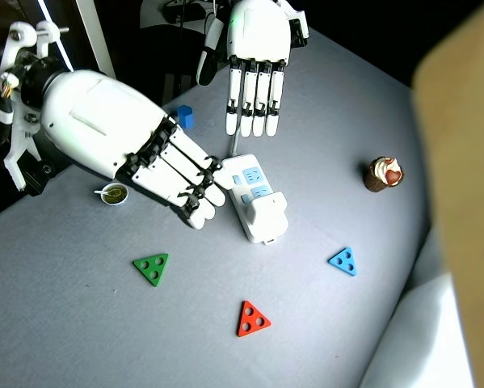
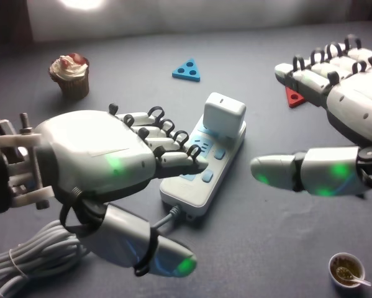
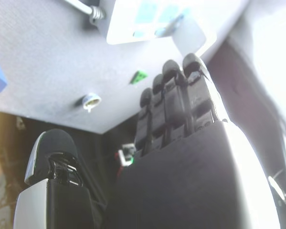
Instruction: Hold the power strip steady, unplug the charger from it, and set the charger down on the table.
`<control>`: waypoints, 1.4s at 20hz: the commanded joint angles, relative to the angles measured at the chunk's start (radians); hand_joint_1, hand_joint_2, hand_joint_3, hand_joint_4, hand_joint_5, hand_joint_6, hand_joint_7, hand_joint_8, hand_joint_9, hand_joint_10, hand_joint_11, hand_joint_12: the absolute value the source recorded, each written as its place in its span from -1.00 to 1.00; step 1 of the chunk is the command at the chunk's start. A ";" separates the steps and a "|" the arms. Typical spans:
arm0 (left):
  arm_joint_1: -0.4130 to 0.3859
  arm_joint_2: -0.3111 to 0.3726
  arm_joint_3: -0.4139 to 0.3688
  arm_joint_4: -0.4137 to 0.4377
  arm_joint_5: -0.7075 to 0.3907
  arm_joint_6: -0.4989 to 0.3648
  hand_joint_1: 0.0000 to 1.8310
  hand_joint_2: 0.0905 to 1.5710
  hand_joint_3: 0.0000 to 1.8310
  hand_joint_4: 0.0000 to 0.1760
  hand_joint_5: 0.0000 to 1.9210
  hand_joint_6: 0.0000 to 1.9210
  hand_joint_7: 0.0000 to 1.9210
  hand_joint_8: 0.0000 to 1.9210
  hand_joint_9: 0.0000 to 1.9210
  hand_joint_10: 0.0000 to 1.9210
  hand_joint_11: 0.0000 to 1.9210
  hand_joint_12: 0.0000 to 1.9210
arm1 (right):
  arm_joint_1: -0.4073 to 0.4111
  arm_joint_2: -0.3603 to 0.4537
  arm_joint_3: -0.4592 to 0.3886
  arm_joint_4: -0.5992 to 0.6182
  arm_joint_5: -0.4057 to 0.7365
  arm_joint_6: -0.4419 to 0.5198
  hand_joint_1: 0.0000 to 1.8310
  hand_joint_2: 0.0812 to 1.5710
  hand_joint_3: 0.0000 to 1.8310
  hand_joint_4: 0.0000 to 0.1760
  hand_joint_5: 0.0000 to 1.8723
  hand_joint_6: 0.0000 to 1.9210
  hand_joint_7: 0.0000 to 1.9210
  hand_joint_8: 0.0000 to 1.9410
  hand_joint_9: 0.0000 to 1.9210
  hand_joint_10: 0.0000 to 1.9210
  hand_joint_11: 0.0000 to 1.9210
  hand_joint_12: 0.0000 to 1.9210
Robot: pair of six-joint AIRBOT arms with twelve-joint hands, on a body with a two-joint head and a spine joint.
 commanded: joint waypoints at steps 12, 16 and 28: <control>0.018 -0.168 0.093 -0.016 -0.046 0.005 -1.00 0.19 -0.99 -1.00 -0.85 -0.99 -0.84 -0.99 -0.87 -0.99 -0.97 -0.86 | 0.019 0.008 0.000 0.029 0.103 0.014 -0.87 0.15 -0.98 -1.00 -0.96 -1.00 -0.91 -1.00 -0.92 -1.00 -0.99 -0.85; 0.043 -0.212 0.116 -0.181 -0.061 0.170 -1.00 0.17 -1.00 -1.00 -0.85 -1.00 -0.84 -1.00 -0.86 -0.99 -0.98 -0.85 | 0.016 0.003 0.002 0.029 0.112 0.025 -0.53 0.22 -1.00 -1.00 -0.93 -1.00 -0.86 -1.00 -0.84 -1.00 -1.00 -0.57; 0.091 -0.298 0.193 -0.371 -0.112 0.369 -1.00 0.18 -1.00 -1.00 -0.86 -1.00 -0.86 -0.99 -0.89 -1.00 -0.99 -0.86 | -0.002 -0.006 -0.016 0.023 0.119 0.025 0.16 0.16 -1.00 -1.00 -0.68 -0.99 -0.66 -0.99 -0.69 -0.99 -1.00 -0.18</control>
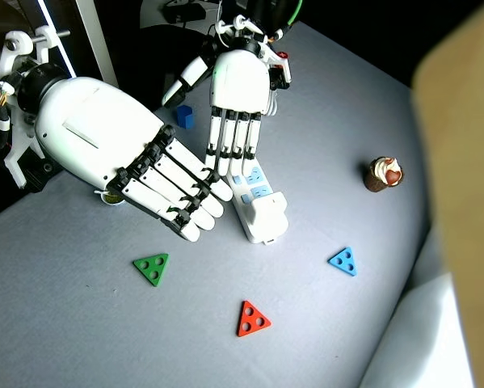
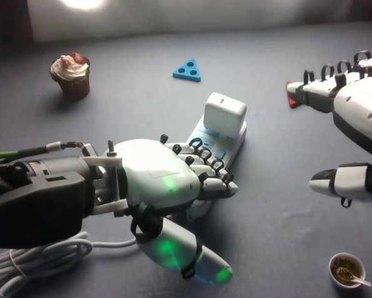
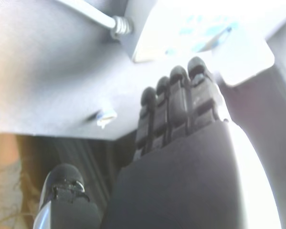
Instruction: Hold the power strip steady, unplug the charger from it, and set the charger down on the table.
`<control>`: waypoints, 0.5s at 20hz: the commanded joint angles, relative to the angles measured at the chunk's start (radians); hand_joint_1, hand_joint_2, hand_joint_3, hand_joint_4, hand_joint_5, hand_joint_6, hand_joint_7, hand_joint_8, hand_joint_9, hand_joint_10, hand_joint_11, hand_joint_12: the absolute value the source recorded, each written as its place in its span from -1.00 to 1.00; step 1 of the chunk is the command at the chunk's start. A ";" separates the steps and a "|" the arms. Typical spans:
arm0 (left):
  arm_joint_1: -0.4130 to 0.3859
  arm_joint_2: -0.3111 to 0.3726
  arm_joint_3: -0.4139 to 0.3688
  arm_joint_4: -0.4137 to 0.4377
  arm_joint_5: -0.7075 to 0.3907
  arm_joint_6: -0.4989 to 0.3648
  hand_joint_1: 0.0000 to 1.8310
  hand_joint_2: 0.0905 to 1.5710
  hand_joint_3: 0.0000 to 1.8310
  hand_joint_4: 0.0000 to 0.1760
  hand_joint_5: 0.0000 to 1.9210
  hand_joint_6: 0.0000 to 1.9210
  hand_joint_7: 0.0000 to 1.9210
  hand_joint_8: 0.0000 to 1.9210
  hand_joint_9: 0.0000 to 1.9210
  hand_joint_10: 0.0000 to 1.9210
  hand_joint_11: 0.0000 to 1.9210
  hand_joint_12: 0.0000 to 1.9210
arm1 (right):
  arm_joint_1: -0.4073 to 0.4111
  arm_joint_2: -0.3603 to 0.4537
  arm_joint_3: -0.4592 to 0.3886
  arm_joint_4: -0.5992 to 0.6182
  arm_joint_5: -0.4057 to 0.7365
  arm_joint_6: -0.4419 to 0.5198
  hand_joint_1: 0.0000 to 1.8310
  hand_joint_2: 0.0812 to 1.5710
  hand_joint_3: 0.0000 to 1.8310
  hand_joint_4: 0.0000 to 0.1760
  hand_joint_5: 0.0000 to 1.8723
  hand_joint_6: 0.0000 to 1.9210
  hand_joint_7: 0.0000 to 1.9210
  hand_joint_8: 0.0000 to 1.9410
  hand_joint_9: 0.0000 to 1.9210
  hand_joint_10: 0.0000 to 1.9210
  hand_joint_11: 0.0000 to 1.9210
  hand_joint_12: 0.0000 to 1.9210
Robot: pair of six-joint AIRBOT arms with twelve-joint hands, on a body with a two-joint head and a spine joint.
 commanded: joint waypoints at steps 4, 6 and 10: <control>-0.003 -0.030 0.031 0.010 -0.094 0.002 -1.00 0.18 -1.00 -1.00 -0.87 -1.00 -0.87 -1.00 -0.91 -1.00 -0.99 -0.88 | 0.003 0.007 -0.021 -0.073 0.098 0.007 0.19 0.24 -0.99 -1.00 -0.69 -1.00 -0.70 -1.00 -0.72 -1.00 -1.00 -0.25; -0.002 -0.040 0.045 0.011 -0.094 0.002 -1.00 0.18 -1.00 -1.00 -0.85 -0.99 -0.86 -0.99 -0.89 -0.99 -0.98 -0.87 | 0.003 -0.004 -0.007 -0.066 0.111 0.014 0.22 0.24 -0.99 -1.00 -0.68 -0.99 -0.70 -1.00 -0.71 -1.00 -1.00 -0.23; 0.013 -0.058 0.059 0.008 -0.099 0.002 -1.00 0.19 -1.00 -1.00 -0.86 -1.00 -0.86 -0.99 -0.89 -0.99 -0.98 -0.86 | 0.002 -0.041 0.039 -0.005 0.117 0.015 0.19 0.27 -0.99 -1.00 -0.69 -1.00 -0.71 -1.00 -0.73 -1.00 -1.00 -0.27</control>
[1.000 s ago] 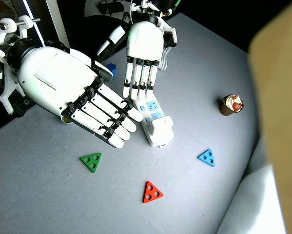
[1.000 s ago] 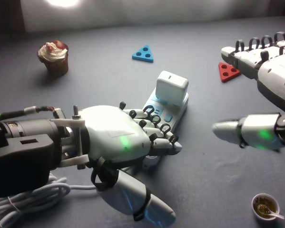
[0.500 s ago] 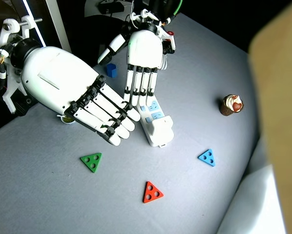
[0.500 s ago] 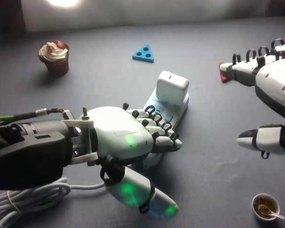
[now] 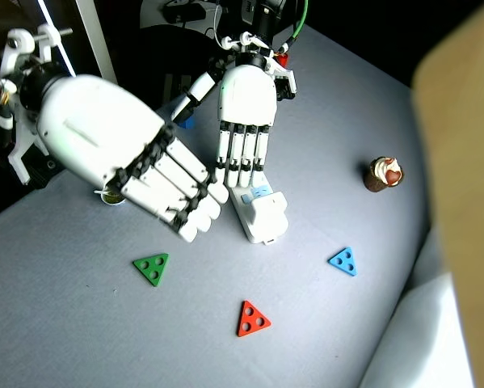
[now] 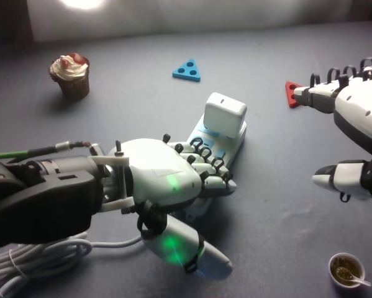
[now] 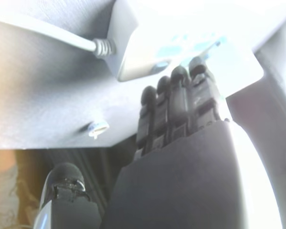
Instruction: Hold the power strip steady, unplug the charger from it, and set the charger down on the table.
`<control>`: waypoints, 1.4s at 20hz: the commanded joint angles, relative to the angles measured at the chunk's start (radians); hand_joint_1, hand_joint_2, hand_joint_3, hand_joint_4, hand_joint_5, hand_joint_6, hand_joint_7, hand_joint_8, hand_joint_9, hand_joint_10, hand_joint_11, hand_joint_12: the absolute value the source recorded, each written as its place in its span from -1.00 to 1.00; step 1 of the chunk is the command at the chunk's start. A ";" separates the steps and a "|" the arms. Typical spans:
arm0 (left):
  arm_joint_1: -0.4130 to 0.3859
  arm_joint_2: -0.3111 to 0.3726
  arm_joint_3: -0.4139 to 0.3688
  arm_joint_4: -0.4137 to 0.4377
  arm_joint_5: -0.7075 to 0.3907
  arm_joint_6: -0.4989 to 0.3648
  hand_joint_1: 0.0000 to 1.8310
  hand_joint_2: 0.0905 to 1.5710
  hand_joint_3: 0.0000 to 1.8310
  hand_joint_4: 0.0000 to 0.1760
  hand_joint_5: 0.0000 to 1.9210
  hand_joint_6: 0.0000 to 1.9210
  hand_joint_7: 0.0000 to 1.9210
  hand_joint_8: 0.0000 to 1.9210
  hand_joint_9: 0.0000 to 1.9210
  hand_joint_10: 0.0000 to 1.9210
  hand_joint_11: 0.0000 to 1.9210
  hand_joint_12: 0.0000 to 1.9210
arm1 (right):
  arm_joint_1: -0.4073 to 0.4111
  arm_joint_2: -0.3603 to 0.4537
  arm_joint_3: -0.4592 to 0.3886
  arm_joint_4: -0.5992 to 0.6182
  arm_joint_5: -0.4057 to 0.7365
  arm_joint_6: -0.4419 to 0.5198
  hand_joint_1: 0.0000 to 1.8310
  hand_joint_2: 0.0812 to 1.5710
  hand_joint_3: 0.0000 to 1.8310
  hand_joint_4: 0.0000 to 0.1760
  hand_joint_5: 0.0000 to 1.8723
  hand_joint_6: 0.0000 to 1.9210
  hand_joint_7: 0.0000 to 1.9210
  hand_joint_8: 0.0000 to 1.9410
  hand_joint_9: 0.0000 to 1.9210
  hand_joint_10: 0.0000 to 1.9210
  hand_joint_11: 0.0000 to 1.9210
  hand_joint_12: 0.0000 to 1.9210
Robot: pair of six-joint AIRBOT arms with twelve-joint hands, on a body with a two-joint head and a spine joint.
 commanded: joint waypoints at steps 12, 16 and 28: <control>0.045 -0.021 0.003 -0.043 -0.123 0.000 -1.00 0.20 -1.00 -1.00 -0.85 -1.00 -0.85 -1.00 -0.89 -1.00 -0.98 -0.85 | 0.051 -0.199 0.166 -0.036 0.118 0.012 0.10 0.23 -1.00 -1.00 -0.67 -1.00 -0.66 -1.00 -0.68 -1.00 -1.00 -0.16; 0.045 -0.021 0.002 -0.046 -0.129 0.000 -1.00 0.23 -0.99 -1.00 -0.86 -1.00 -0.86 -1.00 -0.89 -1.00 -1.00 -0.85 | 0.090 -0.268 0.230 0.023 0.138 0.077 0.10 0.18 -1.00 -1.00 -0.61 -0.99 -0.59 -0.99 -0.61 -0.99 -1.00 -0.01; 0.046 -0.011 -0.008 -0.047 -0.124 0.000 -1.00 0.21 -1.00 -1.00 -0.85 -0.99 -0.85 -0.99 -0.88 -0.99 -0.98 -0.86 | 0.145 -0.389 0.381 0.019 0.124 0.076 0.04 0.25 -1.00 -1.00 -0.52 -0.99 -0.49 -0.99 -0.52 -0.98 -0.96 0.02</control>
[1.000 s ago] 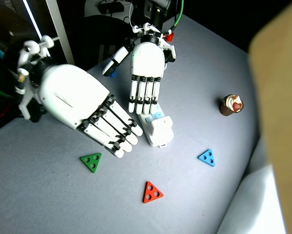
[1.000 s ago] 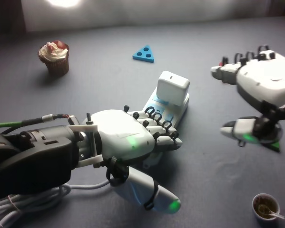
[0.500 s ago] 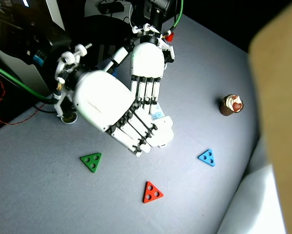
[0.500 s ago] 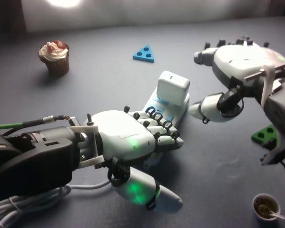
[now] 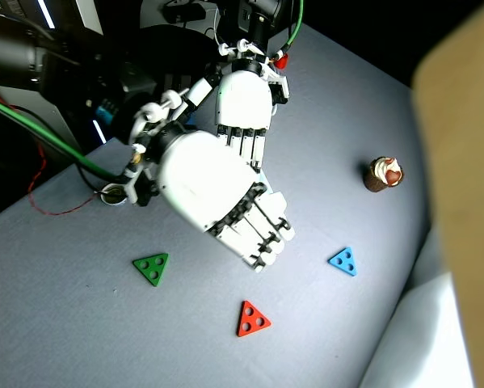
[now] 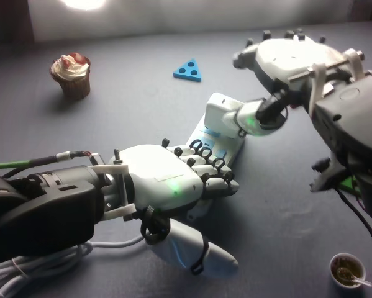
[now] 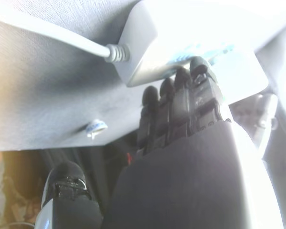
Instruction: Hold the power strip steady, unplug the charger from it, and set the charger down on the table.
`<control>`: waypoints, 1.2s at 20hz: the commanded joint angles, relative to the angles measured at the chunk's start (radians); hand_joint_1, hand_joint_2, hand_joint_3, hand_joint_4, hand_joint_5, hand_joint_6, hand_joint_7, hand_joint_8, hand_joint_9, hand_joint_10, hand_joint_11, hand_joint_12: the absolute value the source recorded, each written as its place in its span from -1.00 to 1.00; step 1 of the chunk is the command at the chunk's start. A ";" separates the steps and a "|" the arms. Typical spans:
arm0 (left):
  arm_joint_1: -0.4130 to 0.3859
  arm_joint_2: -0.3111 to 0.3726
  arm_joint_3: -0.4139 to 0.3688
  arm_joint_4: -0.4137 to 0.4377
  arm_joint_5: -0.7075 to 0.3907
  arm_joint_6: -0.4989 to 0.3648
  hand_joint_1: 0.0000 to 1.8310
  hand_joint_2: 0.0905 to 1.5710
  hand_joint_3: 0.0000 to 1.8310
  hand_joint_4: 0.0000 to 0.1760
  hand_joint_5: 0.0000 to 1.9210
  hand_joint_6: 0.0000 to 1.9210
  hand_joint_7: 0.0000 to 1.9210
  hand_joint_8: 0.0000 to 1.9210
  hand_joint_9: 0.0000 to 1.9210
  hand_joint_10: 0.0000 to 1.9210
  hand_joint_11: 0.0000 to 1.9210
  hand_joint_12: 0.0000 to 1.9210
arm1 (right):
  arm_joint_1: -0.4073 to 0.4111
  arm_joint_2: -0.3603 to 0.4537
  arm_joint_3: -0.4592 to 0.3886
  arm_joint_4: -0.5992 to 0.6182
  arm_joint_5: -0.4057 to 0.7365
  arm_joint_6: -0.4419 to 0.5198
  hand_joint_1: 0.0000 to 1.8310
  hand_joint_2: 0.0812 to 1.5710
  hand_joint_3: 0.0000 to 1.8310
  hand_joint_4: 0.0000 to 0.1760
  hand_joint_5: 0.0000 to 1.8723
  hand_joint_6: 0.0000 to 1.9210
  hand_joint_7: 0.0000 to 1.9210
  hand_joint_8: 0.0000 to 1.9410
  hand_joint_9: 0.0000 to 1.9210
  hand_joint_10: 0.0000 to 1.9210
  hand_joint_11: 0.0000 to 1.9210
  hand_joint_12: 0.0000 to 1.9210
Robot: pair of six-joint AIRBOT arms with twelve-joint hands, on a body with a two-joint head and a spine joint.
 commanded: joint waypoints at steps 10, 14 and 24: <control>0.010 -0.004 -0.005 -0.011 -0.051 -0.001 -1.00 0.21 -1.00 -1.00 -0.87 -1.00 -0.87 -1.00 -0.91 -1.00 -0.99 -0.87 | -0.013 -0.048 0.050 -0.075 0.041 0.005 0.00 0.25 -1.00 -1.00 -0.51 -1.00 -0.50 -0.99 -0.53 -0.99 -0.98 0.01; 0.011 -0.006 -0.005 -0.012 -0.052 -0.001 -1.00 0.21 -1.00 -1.00 -0.86 -1.00 -0.87 -1.00 -0.92 -1.00 -0.99 -0.87 | -0.028 -0.053 0.056 -0.075 0.041 0.005 -0.01 0.25 -1.00 -1.00 -0.50 -0.99 -0.48 -0.99 -0.50 -0.98 -0.95 0.03; 0.012 -0.006 -0.007 -0.018 -0.063 -0.001 -1.00 0.20 -1.00 -1.00 -0.86 -1.00 -0.86 -0.99 -0.90 -0.99 -0.98 -0.90 | -0.063 -0.054 0.046 -0.114 0.036 0.005 -0.01 0.25 -1.00 -1.00 -0.49 -0.99 -0.47 -0.99 -0.49 -0.99 -0.96 0.02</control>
